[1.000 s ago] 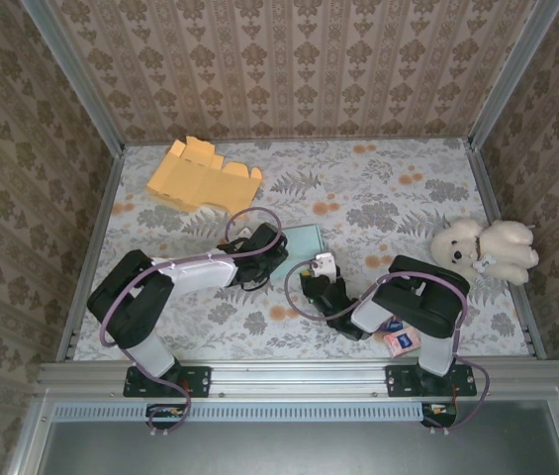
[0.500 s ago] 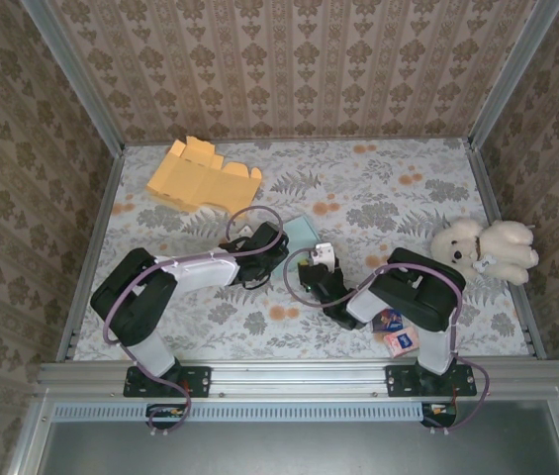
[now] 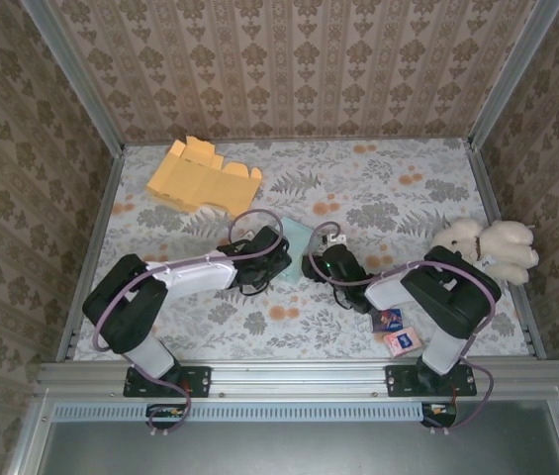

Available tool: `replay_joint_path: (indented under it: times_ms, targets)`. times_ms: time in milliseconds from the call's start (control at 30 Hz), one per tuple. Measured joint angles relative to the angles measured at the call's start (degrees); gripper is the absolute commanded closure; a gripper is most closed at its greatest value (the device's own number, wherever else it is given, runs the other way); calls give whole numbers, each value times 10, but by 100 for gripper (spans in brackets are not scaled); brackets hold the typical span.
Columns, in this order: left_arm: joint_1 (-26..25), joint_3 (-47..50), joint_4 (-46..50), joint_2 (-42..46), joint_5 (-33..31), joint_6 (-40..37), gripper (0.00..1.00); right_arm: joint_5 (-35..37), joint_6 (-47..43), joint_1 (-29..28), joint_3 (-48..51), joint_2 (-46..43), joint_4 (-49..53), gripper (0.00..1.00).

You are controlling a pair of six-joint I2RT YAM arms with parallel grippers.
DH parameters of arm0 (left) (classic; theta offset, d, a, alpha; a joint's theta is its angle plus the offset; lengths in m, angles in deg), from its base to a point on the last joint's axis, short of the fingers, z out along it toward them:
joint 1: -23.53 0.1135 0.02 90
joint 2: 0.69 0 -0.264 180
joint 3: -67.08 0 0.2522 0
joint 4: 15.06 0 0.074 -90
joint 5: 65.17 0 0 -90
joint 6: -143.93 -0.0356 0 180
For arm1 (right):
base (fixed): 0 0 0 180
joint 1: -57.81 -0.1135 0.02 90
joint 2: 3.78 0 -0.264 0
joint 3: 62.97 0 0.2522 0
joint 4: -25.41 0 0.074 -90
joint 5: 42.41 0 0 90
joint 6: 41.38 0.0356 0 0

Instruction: Fold the paper box

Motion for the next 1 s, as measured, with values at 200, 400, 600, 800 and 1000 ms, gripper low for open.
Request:
replay_joint_path:
  times_ms: [200, 400, 600, 800, 1000]
  targets:
    - [-2, -2, 48, 66, -35, -82, 28, -63, 12, 56, 1, -52, 91, 52]
    - [9, -23, 5, 85, -64, -278, 19, -99, 6, 103, -24, -65, 165, 95]
    - [98, -80, -69, -1, 16, -429, 16, -168, 12, 139, -80, -57, 208, 100]
    - [154, -102, -118, -81, 106, -480, 16, -227, 17, 158, -128, -13, 226, 100]
    - [157, -103, -144, -100, 149, -492, 16, -262, 17, 162, -150, 22, 242, 100]
